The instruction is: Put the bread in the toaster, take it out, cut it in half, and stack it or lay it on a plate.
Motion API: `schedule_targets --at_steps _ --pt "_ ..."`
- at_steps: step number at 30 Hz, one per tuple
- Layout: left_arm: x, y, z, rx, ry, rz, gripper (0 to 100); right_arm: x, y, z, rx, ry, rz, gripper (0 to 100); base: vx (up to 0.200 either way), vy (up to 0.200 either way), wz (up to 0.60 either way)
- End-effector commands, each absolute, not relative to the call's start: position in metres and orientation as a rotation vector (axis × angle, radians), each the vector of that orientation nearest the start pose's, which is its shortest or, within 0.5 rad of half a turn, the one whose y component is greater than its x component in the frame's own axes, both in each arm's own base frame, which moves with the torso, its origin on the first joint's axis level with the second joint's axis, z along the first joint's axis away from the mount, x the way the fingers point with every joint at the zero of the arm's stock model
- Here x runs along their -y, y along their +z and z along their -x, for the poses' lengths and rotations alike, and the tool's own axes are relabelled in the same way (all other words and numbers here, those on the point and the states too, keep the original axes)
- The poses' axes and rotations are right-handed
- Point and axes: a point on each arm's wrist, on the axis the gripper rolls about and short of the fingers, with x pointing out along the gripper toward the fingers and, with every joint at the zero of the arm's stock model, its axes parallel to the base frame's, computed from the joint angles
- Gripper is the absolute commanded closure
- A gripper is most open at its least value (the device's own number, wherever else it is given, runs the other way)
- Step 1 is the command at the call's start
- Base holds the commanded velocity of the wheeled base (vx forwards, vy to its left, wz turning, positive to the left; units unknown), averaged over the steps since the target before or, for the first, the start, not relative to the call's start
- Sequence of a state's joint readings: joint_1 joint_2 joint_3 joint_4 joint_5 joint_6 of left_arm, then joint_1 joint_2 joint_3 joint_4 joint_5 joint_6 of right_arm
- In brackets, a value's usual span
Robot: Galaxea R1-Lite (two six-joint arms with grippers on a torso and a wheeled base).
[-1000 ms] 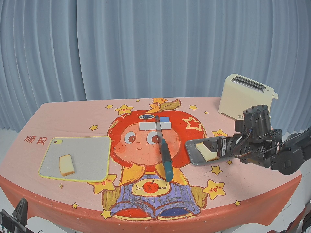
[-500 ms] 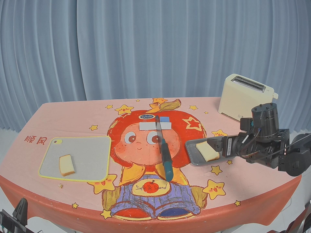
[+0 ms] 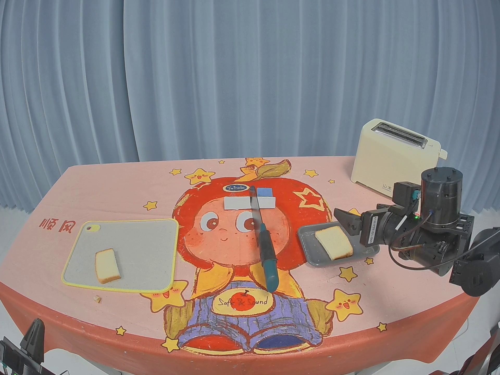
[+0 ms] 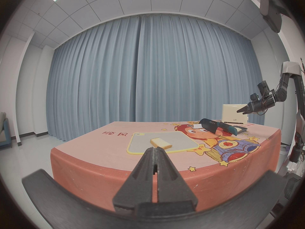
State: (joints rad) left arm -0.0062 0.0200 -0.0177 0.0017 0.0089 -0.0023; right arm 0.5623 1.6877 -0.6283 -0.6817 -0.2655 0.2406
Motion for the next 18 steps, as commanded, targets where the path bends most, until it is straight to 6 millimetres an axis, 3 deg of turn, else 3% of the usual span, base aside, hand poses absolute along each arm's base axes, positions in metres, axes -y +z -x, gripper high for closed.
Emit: schedule_targets --at_steps 1,6,12,18 --pt "0.000 0.076 0.021 -0.023 0.003 0.003 100 -0.141 0.141 -0.235 -0.357 0.256 -0.074 0 0.000 0.000 0.00" --pt "0.000 0.076 0.021 -0.023 0.003 0.003 100 -0.139 0.135 -0.229 -0.325 0.265 -0.068 0 0.000 0.000 0.00" --pt "0.000 0.076 0.021 -0.023 0.003 0.003 100 -0.132 0.141 -0.234 -0.239 0.245 -0.106 0 0.000 0.000 0.00" --pt "0.000 0.076 0.021 -0.023 0.003 0.003 100 -0.113 0.138 -0.234 -0.198 0.198 -0.124 0 0.000 0.000 0.00"
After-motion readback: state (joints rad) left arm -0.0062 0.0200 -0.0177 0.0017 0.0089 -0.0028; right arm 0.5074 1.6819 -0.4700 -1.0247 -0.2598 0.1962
